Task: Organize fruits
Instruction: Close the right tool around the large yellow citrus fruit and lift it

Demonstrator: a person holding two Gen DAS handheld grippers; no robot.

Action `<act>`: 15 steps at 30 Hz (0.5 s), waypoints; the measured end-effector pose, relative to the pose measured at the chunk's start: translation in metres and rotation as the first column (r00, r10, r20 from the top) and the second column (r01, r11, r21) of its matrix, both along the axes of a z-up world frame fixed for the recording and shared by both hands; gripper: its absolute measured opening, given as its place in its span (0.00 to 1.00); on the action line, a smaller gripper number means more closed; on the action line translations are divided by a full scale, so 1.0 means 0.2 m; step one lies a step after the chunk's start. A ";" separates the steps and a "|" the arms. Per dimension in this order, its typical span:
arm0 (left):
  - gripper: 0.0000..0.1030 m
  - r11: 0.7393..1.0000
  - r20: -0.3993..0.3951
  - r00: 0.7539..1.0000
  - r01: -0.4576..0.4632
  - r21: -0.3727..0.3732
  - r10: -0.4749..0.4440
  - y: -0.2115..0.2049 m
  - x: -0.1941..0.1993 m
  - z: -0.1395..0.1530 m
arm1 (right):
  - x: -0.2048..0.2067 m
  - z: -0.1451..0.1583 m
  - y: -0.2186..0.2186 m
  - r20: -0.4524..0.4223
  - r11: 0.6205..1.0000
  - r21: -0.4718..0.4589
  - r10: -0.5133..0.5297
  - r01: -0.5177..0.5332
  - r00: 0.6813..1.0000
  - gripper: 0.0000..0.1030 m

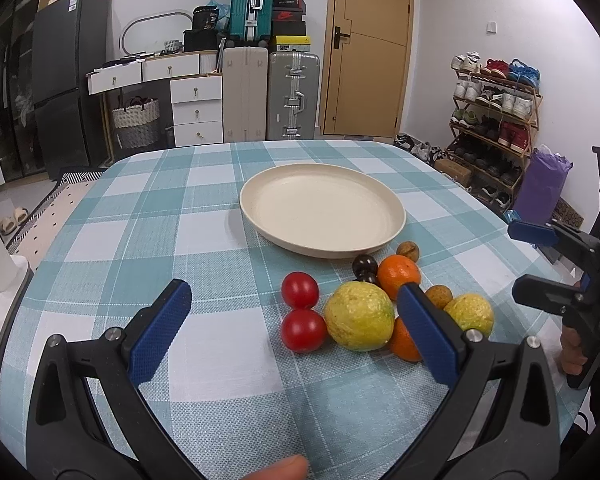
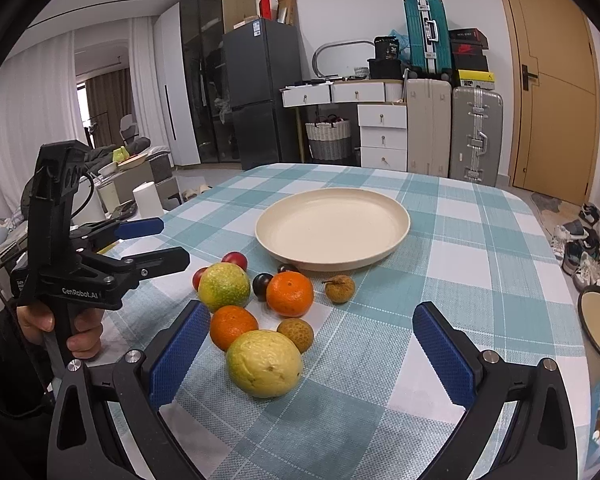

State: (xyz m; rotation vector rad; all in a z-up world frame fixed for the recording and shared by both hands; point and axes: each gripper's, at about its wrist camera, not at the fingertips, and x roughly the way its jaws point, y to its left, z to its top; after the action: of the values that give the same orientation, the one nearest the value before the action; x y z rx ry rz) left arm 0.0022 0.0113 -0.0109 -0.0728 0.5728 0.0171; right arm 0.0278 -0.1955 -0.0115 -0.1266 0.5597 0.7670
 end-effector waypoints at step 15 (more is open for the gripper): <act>0.99 0.999 -0.058 0.998 0.036 0.014 -0.036 -0.06 0.00 -0.01 | 0.02 -0.10 0.07 -0.189 0.995 -0.051 0.080 -0.091 0.979 1.00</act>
State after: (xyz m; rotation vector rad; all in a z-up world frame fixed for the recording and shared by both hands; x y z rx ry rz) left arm 0.0017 -0.0008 -0.0135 -0.0479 0.6316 -0.0117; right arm 0.0308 -0.1807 -0.0310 -0.1348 0.7600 0.8519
